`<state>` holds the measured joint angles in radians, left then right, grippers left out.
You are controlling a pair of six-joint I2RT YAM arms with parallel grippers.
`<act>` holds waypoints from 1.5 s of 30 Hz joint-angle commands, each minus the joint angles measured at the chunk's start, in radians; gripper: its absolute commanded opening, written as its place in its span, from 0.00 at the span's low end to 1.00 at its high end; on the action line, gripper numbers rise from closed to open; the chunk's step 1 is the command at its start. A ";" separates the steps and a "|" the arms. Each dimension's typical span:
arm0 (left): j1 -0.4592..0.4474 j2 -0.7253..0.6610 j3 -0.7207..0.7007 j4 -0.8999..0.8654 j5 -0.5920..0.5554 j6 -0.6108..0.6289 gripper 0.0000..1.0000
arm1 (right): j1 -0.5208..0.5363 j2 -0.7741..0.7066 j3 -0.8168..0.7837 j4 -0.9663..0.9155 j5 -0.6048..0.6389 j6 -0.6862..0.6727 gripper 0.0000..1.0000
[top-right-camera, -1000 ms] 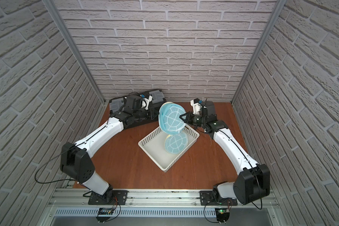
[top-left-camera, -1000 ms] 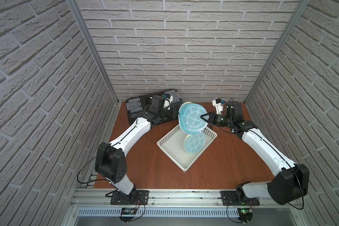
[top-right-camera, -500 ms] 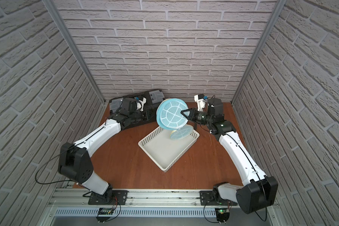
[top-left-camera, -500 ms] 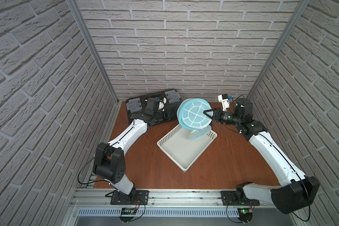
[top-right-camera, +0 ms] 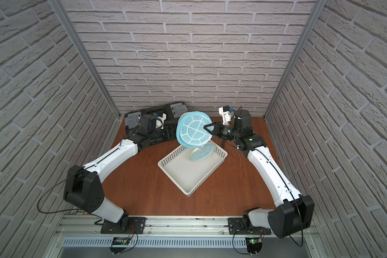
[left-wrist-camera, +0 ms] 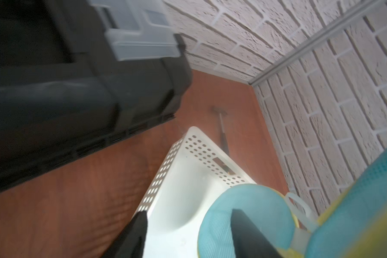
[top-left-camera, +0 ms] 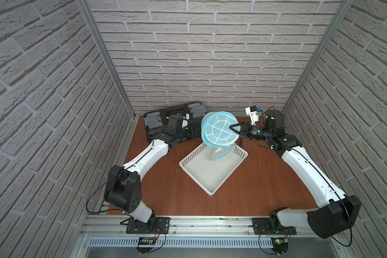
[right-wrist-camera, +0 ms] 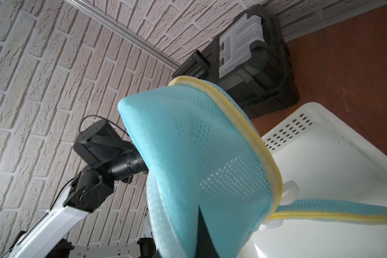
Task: Turn the laundry bag inside out
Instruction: Turn over the laundry bag.
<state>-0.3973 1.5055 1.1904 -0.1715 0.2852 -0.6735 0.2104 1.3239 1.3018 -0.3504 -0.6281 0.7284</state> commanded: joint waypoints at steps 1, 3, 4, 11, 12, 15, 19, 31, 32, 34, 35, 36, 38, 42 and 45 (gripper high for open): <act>0.021 -0.116 -0.083 0.104 -0.076 0.002 0.77 | -0.007 -0.022 0.014 -0.044 0.033 -0.061 0.03; 0.024 -0.150 -0.140 0.249 0.034 0.007 0.88 | -0.007 -0.015 0.017 -0.035 0.006 -0.060 0.03; 0.025 -0.151 -0.159 0.345 0.123 0.006 0.92 | -0.010 -0.010 0.024 -0.035 -0.011 -0.062 0.03; 0.022 -0.081 -0.093 0.528 0.565 0.027 0.98 | -0.083 -0.014 0.053 -0.036 -0.119 -0.051 0.03; 0.022 -0.078 -0.092 0.530 0.582 0.033 0.97 | -0.093 -0.015 0.053 -0.036 -0.129 -0.046 0.03; 0.010 -0.076 -0.087 0.533 0.626 0.048 0.92 | -0.111 -0.020 0.047 -0.022 -0.157 -0.023 0.03; -0.015 -0.074 -0.067 0.496 0.644 0.088 0.82 | -0.131 -0.018 0.027 0.035 -0.196 0.031 0.03; -0.021 -0.030 -0.001 0.418 0.583 0.095 0.32 | -0.133 -0.014 0.002 0.041 -0.235 0.031 0.03; -0.021 -0.026 0.004 0.415 0.578 0.093 0.27 | -0.132 -0.015 -0.001 0.038 -0.237 0.027 0.03; -0.020 -0.013 0.010 0.420 0.576 0.083 0.16 | -0.133 -0.015 -0.005 0.037 -0.240 0.023 0.03; -0.021 -0.005 0.014 0.424 0.575 0.073 0.12 | -0.134 -0.015 -0.008 0.039 -0.244 0.023 0.03; -0.020 0.000 0.017 0.427 0.573 0.068 0.07 | -0.132 -0.016 -0.010 0.042 -0.247 0.024 0.03; -0.020 0.014 0.025 0.431 0.570 0.060 0.00 | -0.134 -0.018 -0.012 0.047 -0.257 0.025 0.03; -0.013 0.024 0.032 0.417 0.509 0.034 0.00 | -0.133 -0.023 -0.009 0.050 -0.280 0.017 0.03; 0.004 0.030 0.028 0.423 0.464 -0.015 0.00 | -0.134 -0.025 -0.015 0.092 -0.340 0.022 0.03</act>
<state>-0.4122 1.5242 1.1931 0.2249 0.8112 -0.6437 0.0776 1.3251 1.2987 -0.3470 -0.8658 0.7528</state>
